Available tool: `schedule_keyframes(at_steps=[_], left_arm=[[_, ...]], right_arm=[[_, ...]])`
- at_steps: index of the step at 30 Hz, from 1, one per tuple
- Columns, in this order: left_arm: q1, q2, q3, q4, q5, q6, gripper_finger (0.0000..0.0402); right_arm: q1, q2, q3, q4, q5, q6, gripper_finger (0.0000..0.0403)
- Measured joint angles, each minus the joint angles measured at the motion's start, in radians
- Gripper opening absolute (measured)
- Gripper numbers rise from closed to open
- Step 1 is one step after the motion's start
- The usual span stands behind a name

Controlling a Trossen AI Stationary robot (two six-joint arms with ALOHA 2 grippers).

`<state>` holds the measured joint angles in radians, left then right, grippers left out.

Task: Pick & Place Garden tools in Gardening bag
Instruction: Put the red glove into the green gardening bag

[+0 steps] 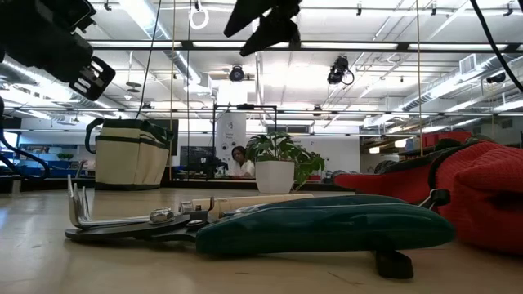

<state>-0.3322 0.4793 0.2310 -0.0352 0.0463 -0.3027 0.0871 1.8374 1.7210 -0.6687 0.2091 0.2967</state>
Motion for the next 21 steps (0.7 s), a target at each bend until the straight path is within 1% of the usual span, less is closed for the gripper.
schedule_keyframes(at_steps=[4, 10, 16, 21], left_arm=[[-0.039, -0.001, 0.0, 0.042, -0.053, 0.007, 0.008], [-0.062, -0.001, 0.0, 0.076, -0.12, 0.027, 0.008], [-0.061, -0.001, 0.0, 0.096, -0.125, 0.026, 0.008], [-0.061, -0.001, 0.0, 0.118, -0.125, 0.022, 0.008]], right_arm=[[0.009, 0.0, 0.0, -0.117, -0.065, 0.132, 0.0275], [0.065, 0.0, 0.0, -0.292, -0.098, 0.314, 0.0275], [0.153, 0.0, 0.0, -0.396, -0.097, 0.526, 0.0275], [0.229, 0.0, 0.0, -0.437, -0.096, 0.68, 0.0275]])
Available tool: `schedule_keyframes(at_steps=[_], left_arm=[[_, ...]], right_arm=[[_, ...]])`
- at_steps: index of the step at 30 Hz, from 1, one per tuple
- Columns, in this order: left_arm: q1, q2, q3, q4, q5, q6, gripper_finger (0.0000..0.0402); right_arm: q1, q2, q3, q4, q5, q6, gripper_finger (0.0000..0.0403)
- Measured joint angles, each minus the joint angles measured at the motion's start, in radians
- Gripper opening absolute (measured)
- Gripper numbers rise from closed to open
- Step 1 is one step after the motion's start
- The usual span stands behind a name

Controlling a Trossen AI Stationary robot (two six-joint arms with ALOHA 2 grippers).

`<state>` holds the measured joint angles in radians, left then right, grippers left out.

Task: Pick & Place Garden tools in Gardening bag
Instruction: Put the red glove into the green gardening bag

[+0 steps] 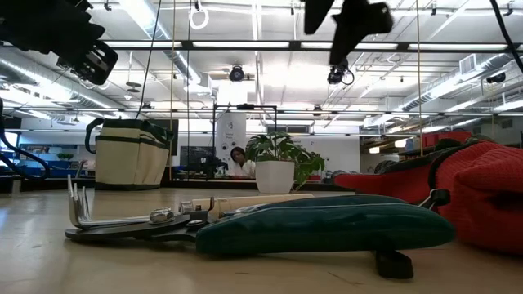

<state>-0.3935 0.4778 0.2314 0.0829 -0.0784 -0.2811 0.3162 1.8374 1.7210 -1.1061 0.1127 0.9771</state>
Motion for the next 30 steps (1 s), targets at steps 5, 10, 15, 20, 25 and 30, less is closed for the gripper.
schedule_keyframes(at_steps=[5, 10, 15, 20, 25, 30], left_arm=[[0.0, 0.0, 0.0, 0.016, 0.015, -0.003, 0.008], [0.0, 0.0, 0.0, 0.017, 0.023, -0.023, 0.008], [0.0, 0.0, 0.0, 0.019, 0.023, -0.022, 0.008], [0.0, 0.0, 0.0, 0.019, 0.023, -0.022, 0.008], [0.0, 0.0, 0.0, 0.019, 0.023, -0.022, 0.008], [0.0, 0.0, 0.0, 0.019, 0.023, -0.022, 0.008]], right_arm=[[0.064, 0.008, 0.0, -0.014, 0.015, 0.103, 0.0275], [0.104, 0.024, 0.0, -0.029, 0.026, 0.185, 0.0275], [0.127, 0.032, -0.029, -0.024, 0.027, 0.251, 0.0275], [0.138, 0.033, -0.098, 0.0, -0.044, 0.317, 0.0275], [0.138, 0.033, -0.177, 0.048, -0.1, 0.358, 0.0275], [0.138, 0.033, -0.263, 0.176, -0.139, 0.378, 0.0275]])
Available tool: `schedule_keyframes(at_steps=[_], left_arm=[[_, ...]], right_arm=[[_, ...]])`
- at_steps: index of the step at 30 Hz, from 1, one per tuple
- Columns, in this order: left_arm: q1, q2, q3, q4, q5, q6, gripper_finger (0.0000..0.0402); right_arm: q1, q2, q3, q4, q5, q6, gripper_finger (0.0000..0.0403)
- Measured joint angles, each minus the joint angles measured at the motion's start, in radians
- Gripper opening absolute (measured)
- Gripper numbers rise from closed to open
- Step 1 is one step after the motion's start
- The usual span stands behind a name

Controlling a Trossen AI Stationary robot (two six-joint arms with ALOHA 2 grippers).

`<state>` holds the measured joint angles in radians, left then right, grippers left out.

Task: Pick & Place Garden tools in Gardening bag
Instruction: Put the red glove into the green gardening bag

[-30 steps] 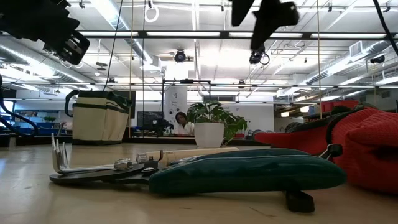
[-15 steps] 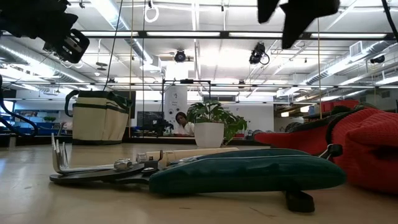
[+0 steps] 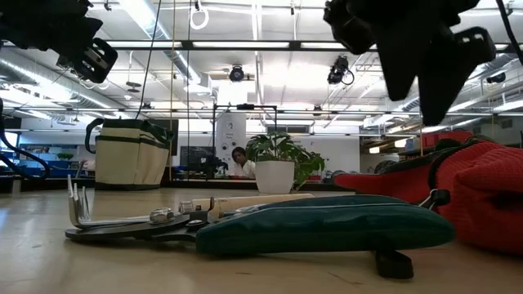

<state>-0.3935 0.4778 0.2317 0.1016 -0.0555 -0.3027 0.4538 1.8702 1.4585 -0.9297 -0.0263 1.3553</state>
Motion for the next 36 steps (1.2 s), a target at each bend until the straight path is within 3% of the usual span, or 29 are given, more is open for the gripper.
schedule_keyframes(at_steps=[20, 36], left_arm=[[0.0, 0.0, 0.0, -0.001, 0.0, 0.0, 0.008], [0.0, 0.0, 0.0, -0.001, 0.0, 0.0, 0.008]], right_arm=[[-0.001, 0.0, -0.189, 0.253, -0.038, 0.051, 0.0275], [-0.034, 0.0, -0.222, 0.309, -0.023, 0.039, 0.0274]])
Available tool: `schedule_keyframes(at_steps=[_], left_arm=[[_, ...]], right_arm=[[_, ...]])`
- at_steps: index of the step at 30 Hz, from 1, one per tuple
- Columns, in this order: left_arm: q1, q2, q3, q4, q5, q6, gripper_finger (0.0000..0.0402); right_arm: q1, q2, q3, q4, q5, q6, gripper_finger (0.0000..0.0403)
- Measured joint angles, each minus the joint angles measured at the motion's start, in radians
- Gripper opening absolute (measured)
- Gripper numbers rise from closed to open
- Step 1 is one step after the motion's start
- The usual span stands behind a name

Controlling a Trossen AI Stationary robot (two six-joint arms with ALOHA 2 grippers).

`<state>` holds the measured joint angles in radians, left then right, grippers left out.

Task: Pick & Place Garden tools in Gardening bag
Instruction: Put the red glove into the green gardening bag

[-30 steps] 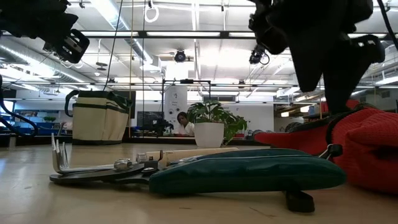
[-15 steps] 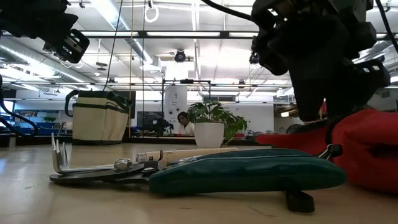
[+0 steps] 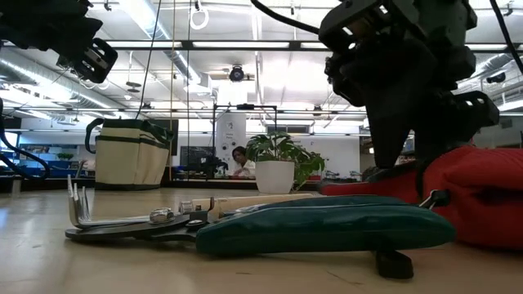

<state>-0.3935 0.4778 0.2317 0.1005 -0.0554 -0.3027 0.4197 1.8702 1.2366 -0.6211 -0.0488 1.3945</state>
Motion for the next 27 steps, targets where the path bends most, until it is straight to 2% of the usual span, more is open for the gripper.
schedule_keyframes(at_steps=[6, 13, 18, 24, 27], left_arm=[[0.0, 0.0, 0.0, 0.0, 0.0, 0.0, 0.008], [0.0, 0.0, 0.0, -0.003, 0.001, 0.0, 0.008], [0.0, 0.0, 0.0, -0.004, 0.001, 0.0, 0.008], [0.0, 0.0, 0.0, -0.005, 0.001, 0.0, 0.008], [0.0, 0.0, 0.0, -0.004, 0.001, 0.0, 0.008]], right_arm=[[-0.016, 0.009, 0.0, -0.009, 0.004, -0.038, 0.0266], [-0.02, 0.04, -0.001, -0.009, -0.004, -0.064, 0.0222], [-0.026, 0.053, -0.001, -0.006, -0.031, -0.067, 0.0156], [-0.031, 0.056, -0.001, 0.008, -0.03, -0.09, 0.0027], [-0.037, 0.056, 0.012, 0.01, -0.014, -0.121, 0.0015]])
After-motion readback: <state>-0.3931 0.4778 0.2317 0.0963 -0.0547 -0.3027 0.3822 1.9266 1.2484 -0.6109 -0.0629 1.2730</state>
